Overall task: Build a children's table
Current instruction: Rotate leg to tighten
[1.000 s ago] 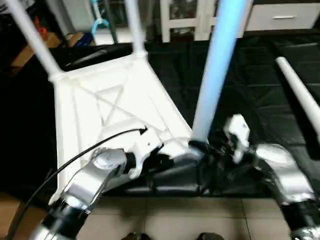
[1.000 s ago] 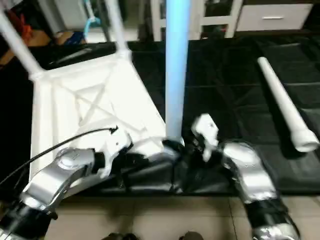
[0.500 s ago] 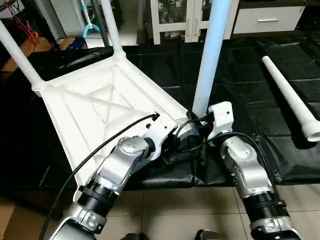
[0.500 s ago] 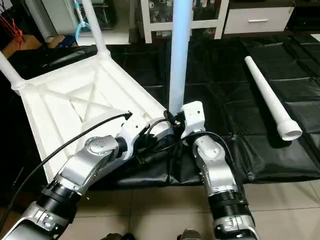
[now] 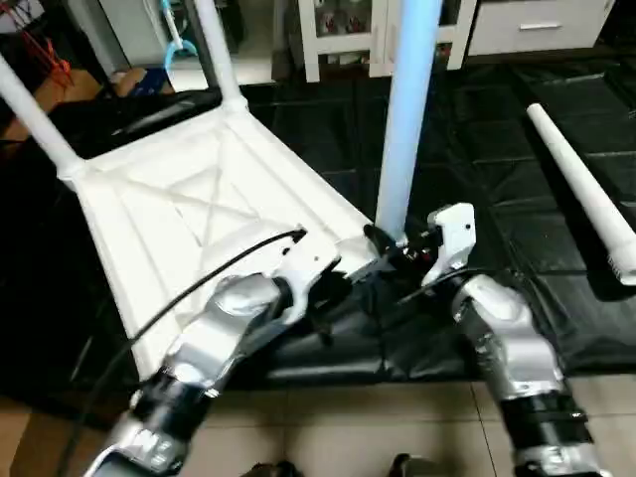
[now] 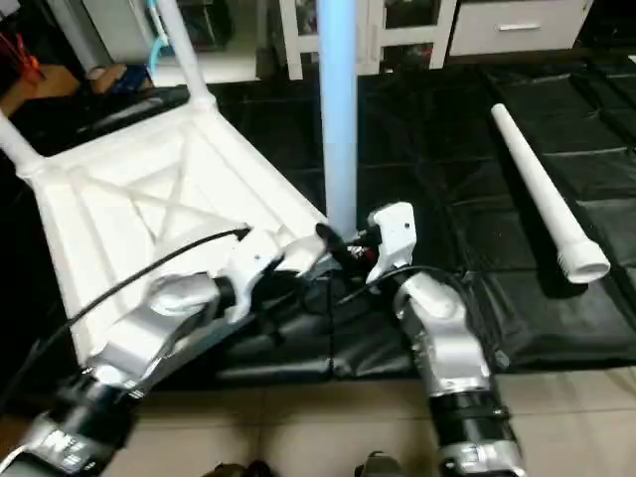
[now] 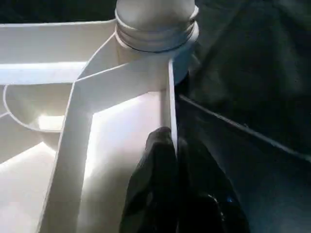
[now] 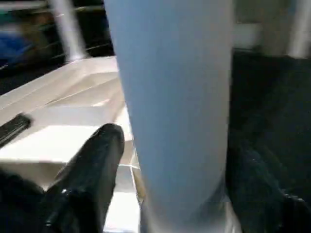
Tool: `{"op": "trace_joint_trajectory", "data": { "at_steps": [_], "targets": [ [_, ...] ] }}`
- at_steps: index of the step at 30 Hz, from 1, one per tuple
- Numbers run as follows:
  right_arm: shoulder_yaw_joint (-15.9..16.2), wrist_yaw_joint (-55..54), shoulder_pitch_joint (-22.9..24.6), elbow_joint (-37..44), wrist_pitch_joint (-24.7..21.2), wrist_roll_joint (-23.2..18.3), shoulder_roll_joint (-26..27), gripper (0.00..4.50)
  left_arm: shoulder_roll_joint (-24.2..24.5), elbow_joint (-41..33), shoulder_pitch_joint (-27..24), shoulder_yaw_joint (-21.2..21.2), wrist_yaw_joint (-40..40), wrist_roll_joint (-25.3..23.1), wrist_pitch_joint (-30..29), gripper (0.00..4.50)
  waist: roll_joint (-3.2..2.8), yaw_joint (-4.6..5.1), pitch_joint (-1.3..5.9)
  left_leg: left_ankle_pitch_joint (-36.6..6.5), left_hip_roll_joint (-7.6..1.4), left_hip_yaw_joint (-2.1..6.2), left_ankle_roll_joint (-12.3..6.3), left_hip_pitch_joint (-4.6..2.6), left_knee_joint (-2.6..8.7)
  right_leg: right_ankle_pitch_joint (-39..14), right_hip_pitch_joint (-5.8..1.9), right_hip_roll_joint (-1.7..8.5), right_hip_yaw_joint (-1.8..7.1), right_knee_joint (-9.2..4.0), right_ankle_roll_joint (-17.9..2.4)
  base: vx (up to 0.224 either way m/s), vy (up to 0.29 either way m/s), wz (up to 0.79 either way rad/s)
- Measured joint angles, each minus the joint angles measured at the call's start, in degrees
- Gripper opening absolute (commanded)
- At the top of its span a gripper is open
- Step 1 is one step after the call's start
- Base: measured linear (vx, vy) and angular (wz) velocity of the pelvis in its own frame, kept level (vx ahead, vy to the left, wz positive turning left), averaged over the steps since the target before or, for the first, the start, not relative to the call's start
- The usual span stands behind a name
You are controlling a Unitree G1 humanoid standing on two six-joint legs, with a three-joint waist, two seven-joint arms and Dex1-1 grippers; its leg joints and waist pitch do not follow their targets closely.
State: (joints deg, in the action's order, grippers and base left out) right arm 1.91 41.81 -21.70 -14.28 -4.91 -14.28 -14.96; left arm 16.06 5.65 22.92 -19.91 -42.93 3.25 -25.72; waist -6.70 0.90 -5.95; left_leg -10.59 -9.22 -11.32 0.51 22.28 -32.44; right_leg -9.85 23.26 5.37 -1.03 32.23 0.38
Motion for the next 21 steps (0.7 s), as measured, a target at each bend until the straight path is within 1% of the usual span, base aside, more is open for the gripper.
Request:
{"op": "trace_joint_trajectory", "data": {
  "at_steps": [3, 5, 7, 9, 10, 11, 13, 17, 21],
  "targets": [
    [1.0, 6.4, 0.1, 1.8, 0.0, -1.1, -3.5, 3.2, 1.7, -2.3, -1.3, -0.5, -3.4, 1.2, 0.1, 0.0, -0.13, -1.11, 0.09, 0.1, -0.16, -0.06, -0.11, 0.06, -0.15, -0.4, -0.01, -0.03, -0.13, 0.13, 0.2, 0.082, -0.007, 0.02],
    [2.1, 11.7, 1.6, 4.2, -0.2, -2.2, -7.1, 3.2, 3.3, -4.4, -2.4, -1.1, -5.6, 2.0, 0.0, 0.0, -0.14, -1.83, 0.1, 0.0, -0.14, -0.03, -0.17, 0.23, -0.16, -0.6, 0.03, -0.01, -0.14, 0.15, -0.1, 0.029, 0.001, 0.01],
    [2.3, 15.7, 3.2, 5.2, -0.8, -3.1, -10.1, 3.2, 5.0, -5.8, -3.4, -1.3, -8.1, 2.9, 0.0, 0.0, -0.14, -2.6, 0.1, 0.0, -0.12, -0.02, -0.24, 0.29, -0.26, -0.7, 0.04, 0.01, -0.14, 0.18, -0.2, 0.0, 0.0, 0.0],
    [2.4, 17.6, 3.8, 5.4, -1.1, -3.6, -11.0, 3.2, 5.5, -6.1, -3.8, -1.4, -9.2, 3.2, 0.0, 0.0, -0.14, -2.92, 0.1, 0.0, -0.11, -0.01, -0.24, 0.32, -0.4, -0.7, 0.05, 0.03, -0.14, 0.3, -0.2, 0.0, 0.0, 0.0],
    [3.2, 20.0, 4.5, 6.0, -1.2, -3.7, -12.5, 3.2, 5.8, -6.5, -3.9, -1.8, -9.5, 3.2, 0.0, 0.0, -0.15, -3.08, 0.1, 0.0, -0.1, -0.03, -0.24, 0.33, -0.53, -0.7, 0.05, 0.08, -0.11, 0.43, -0.3, 0.0, 0.0, 0.0],
    [3.3, 21.4, 5.1, 6.5, -1.2, -3.7, -13.6, 3.2, 6.0, -6.7, -4.0, -2.1, -9.8, 3.2, 0.0, 0.0, -0.13, -3.12, 0.09, -0.1, -0.11, -0.05, -0.23, 0.33, -0.56, -0.7, 0.04, 0.1, -0.1, 0.45, -0.3, 0.0, 0.0, 0.0],
    [3.2, 22.9, 5.5, 6.5, -1.2, -3.8, -14.9, 3.2, 6.2, -6.8, -4.2, -2.3, -10.4, 3.2, 0.0, 0.0, -0.06, -2.86, 0.04, 0.0, -0.11, -0.13, -0.2, 0.23, -0.77, -0.7, -0.01, 0.1, 0.06, 0.65, -0.3, 0.0, 0.0, 0.0],
    [3.2, 24.1, 5.4, 6.4, -1.2, -4.1, -15.0, 3.2, 6.1, -6.7, -4.2, -3.1, -10.7, 3.2, -0.3, 0.0, 0.02, -2.56, -0.01, -0.2, -0.11, -0.24, 0.16, -0.06, -0.9, -0.7, -0.22, 0.11, 0.24, 0.8, -0.3, -0.013, 0.002, 0.0],
    [3.2, 25.1, 5.3, 6.4, -1.1, -4.1, -15.5, 3.2, 6.2, -6.8, -4.3, -3.4, -10.9, 3.2, -0.3, 0.0, 0.04, -2.59, -0.02, -0.1, -0.11, -0.3, 0.22, -0.06, -0.89, -0.7, -0.28, 0.11, 0.32, 0.8, -0.3, 0.0, 0.0, 0.0]
  ]
}}
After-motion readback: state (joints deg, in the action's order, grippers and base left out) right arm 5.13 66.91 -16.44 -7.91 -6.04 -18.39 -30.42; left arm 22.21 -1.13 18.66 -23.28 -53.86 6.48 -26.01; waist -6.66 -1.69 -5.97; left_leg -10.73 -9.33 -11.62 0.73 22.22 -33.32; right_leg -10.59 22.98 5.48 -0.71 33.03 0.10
